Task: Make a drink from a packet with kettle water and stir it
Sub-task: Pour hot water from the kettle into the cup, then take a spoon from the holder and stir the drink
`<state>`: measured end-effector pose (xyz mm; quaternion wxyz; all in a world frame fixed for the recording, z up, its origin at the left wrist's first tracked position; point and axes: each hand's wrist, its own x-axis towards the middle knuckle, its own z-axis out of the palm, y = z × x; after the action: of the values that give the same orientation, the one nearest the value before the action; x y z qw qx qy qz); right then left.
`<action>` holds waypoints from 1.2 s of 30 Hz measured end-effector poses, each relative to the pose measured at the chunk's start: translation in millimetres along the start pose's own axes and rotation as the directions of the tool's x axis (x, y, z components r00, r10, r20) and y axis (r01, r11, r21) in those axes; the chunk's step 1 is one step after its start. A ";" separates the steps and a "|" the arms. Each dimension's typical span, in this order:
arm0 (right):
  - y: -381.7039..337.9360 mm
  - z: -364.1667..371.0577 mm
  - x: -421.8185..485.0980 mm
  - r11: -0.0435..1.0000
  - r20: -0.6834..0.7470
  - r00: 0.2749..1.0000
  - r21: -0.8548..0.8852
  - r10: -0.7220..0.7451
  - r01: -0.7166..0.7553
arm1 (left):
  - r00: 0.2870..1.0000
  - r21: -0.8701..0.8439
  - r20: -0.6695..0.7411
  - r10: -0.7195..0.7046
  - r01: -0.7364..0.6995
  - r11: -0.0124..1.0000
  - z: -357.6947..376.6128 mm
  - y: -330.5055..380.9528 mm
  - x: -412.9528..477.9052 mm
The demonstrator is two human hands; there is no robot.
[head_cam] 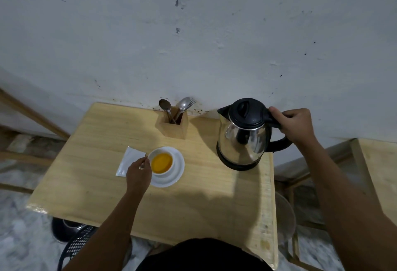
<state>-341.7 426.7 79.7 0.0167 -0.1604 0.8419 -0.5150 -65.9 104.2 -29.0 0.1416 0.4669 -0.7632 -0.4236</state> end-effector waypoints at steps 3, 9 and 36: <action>6.0 2.6 -5.0 1.000 0.007 1.000 0.008 0.010 -0.010 | 1.000 -0.007 0.017 -0.013 0.013 1.000 -0.7 1.2 0.0; 9.5 0.5 -12.1 0.999 -0.005 0.999 0.026 0.038 -0.038 | 1.000 -0.019 0.007 0.003 -0.003 1.000 -0.4 -0.1 0.1; -119.4 179.2 -56.9 0.932 0.199 0.960 -0.265 -0.198 0.248 | 0.921 -0.034 0.390 0.001 0.013 0.999 -33.4 2.6 21.7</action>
<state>-222.9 238.7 92.0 0.0060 -0.2990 0.8794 -0.3704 -58.4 69.5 -10.9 -0.0061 0.3730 -0.7670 -0.5220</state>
